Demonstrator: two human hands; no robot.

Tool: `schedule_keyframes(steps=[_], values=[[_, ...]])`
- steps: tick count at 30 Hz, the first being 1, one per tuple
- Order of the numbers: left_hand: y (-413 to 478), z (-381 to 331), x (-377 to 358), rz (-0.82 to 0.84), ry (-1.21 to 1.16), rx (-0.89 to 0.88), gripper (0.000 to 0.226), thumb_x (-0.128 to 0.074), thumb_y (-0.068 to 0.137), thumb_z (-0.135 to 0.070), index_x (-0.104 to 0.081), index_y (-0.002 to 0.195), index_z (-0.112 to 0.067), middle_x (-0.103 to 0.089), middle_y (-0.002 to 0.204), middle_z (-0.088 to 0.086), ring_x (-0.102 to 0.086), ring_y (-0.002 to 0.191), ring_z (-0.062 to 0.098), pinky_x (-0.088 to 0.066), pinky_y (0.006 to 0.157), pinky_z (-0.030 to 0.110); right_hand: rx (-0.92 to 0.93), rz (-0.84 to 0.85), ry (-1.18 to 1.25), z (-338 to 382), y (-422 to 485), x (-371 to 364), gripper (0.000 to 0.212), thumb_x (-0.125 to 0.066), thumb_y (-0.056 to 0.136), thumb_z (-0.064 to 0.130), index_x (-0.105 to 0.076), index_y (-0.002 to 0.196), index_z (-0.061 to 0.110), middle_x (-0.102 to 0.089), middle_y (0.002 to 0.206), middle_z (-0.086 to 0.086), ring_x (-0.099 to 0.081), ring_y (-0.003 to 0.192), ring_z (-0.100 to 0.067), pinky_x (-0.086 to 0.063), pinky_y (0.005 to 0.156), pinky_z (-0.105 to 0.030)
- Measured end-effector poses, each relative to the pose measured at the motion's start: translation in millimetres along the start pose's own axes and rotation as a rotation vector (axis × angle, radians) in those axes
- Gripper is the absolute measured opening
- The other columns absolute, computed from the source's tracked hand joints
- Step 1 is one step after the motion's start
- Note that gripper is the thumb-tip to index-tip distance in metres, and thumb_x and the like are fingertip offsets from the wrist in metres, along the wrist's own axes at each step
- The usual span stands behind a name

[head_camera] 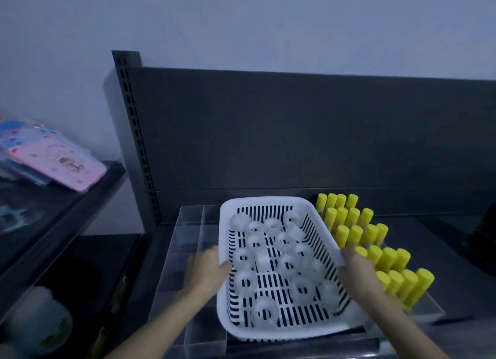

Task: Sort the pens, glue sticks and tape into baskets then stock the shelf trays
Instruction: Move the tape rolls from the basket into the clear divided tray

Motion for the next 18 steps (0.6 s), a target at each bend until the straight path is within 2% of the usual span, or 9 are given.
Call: schedule_keyframes(steps=[2,6,8,9,11,13,15,18], values=[[-0.9,-1.4,-0.1,-0.024,0.03,0.0,0.015,-0.049,0.09,-0.023,-0.06,0.089,-0.012,-0.066,0.084,-0.005,-0.064,0.075,0.015,-0.051,0.081,0.034,-0.004,0.004,0.01,3.8,-0.3,-2.2,0.012,-0.044,0.088,-0.003,-0.046,0.095,0.007,-0.038,0.066,0.005,-0.036,0.052,-0.005,-0.023,0.04,-0.014],[0.5,-2.8,1.3,-0.028,0.085,0.002,0.013,-0.049,0.089,-0.022,-0.055,0.082,-0.012,-0.064,0.08,-0.002,-0.061,0.071,0.016,-0.045,0.067,0.028,0.011,-0.002,-0.109,11.7,0.6,-5.3,0.019,-0.042,0.089,-0.005,-0.048,0.105,0.004,-0.042,0.073,-0.001,-0.036,0.055,-0.007,-0.026,0.042,-0.016],[-0.6,-4.3,0.7,-0.006,0.143,-0.01,0.015,-0.047,0.09,-0.026,-0.054,0.084,-0.014,-0.066,0.086,-0.001,-0.062,0.076,0.018,-0.046,0.076,0.03,0.035,-0.002,-0.179,14.7,-2.4,-5.7,0.033,-0.039,0.089,-0.007,-0.044,0.12,0.0,-0.052,0.095,-0.008,-0.049,0.072,-0.016,-0.035,0.054,-0.02],[-1.3,-5.2,1.1,0.001,0.2,-0.016,0.018,-0.046,0.092,-0.03,-0.055,0.088,-0.015,-0.067,0.09,-0.001,-0.062,0.081,0.018,-0.045,0.083,0.032,0.059,-0.016,-0.209,15.9,-3.4,-5.8,0.038,-0.039,0.088,-0.008,-0.042,0.125,0.0,-0.052,0.11,-0.012,-0.053,0.087,-0.022,-0.038,0.063,-0.024],[-2.6,-7.0,5.3,-0.028,0.331,-0.017,0.027,-0.043,0.093,-0.038,-0.056,0.102,-0.017,-0.063,0.104,-0.001,-0.058,0.097,0.017,-0.038,0.093,0.033,0.115,-0.066,-0.242,20.8,-4.5,-3.3,0.043,-0.04,0.086,-0.008,-0.042,0.128,0.001,-0.048,0.123,-0.013,-0.051,0.104,-0.026,-0.042,0.077,-0.027],[-2.9,-12.6,11.9,-0.095,0.389,-0.049,0.036,-0.04,0.094,-0.04,-0.049,0.122,-0.019,-0.054,0.119,-0.001,-0.047,0.113,0.017,-0.033,0.098,0.032,0.19,-0.098,-0.199,28.4,-1.3,-0.1,0.04,-0.042,0.083,-0.009,-0.049,0.121,0.001,-0.05,0.123,-0.012,-0.052,0.105,-0.027,-0.044,0.081,-0.028],[-2.1,-20.8,16.6,-0.139,0.388,-0.112,0.04,-0.038,0.097,-0.036,-0.042,0.134,-0.019,-0.049,0.127,-0.002,-0.041,0.119,0.018,-0.03,0.1,0.031,0.233,-0.068,-0.126,37.6,1.5,3.0,0.032,-0.044,0.086,-0.006,-0.054,0.116,-0.001,-0.053,0.122,-0.013,-0.053,0.105,-0.028,-0.046,0.08,-0.03],[2.9,-30.9,17.2,-0.117,0.382,-0.196,0.035,-0.036,0.098,-0.024,-0.047,0.13,-0.018,-0.051,0.127,-0.002,-0.042,0.119,0.017,-0.029,0.102,0.029,0.294,0.051,-0.056,47.0,8.0,-0.3,0.033,-0.046,0.094,0.008,-0.051,0.126,0.0,-0.053,0.13,-0.012,-0.051,0.117,-0.026,-0.046,0.092,-0.033]])
Point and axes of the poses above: each hand's wrist, its own y-axis towards the middle knuckle, its own x-axis out of the back of the hand, z = x × y, the point moved 3 cm from there along y, towards the middle knuckle
